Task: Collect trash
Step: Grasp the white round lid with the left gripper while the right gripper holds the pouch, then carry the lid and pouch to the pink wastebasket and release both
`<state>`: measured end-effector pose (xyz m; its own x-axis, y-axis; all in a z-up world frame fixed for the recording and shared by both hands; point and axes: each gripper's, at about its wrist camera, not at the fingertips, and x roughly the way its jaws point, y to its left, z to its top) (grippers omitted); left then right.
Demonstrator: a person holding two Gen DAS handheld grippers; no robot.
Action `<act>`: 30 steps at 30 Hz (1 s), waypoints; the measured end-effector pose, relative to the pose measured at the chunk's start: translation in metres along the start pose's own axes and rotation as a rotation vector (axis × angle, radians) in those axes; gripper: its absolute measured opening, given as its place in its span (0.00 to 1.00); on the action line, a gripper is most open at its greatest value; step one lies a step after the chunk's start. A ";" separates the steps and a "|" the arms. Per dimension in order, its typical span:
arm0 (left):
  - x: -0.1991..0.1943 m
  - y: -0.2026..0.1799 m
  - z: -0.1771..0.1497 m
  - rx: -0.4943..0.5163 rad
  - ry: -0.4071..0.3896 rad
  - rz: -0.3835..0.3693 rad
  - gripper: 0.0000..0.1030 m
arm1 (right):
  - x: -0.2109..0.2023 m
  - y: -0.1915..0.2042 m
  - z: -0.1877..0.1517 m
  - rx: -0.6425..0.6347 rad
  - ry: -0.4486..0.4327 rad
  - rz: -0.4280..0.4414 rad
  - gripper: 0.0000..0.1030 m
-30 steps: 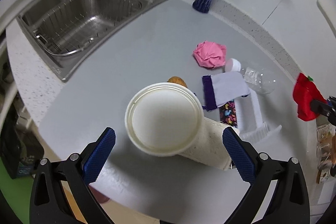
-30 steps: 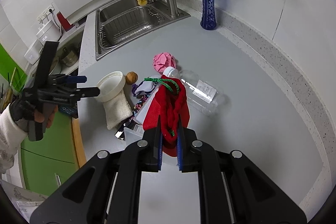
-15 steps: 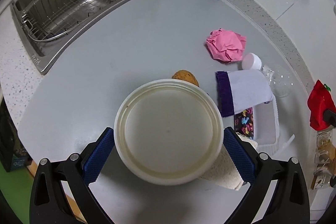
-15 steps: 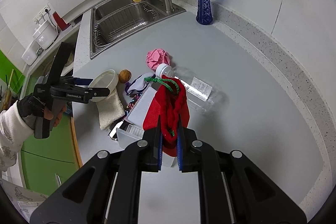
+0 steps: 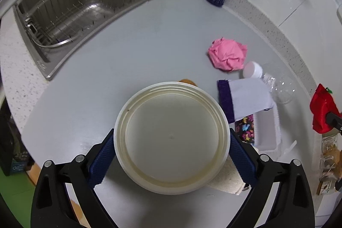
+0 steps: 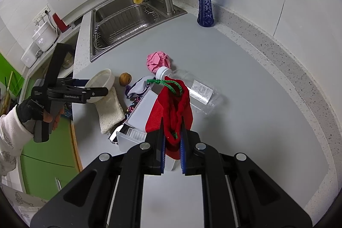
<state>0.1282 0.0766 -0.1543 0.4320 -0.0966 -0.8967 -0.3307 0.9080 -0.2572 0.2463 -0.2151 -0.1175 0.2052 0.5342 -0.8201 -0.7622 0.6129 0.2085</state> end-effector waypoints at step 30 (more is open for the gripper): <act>-0.245 0.104 -0.240 -0.361 -0.322 0.307 0.90 | 0.043 0.313 -0.020 -0.526 0.055 0.415 0.10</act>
<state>-0.2131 0.0967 -0.0480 0.4857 0.3303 -0.8093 -0.7230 0.6722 -0.1595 0.0042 -0.0124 -0.0982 -0.1908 0.6252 -0.7568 -0.9716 -0.0104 0.2364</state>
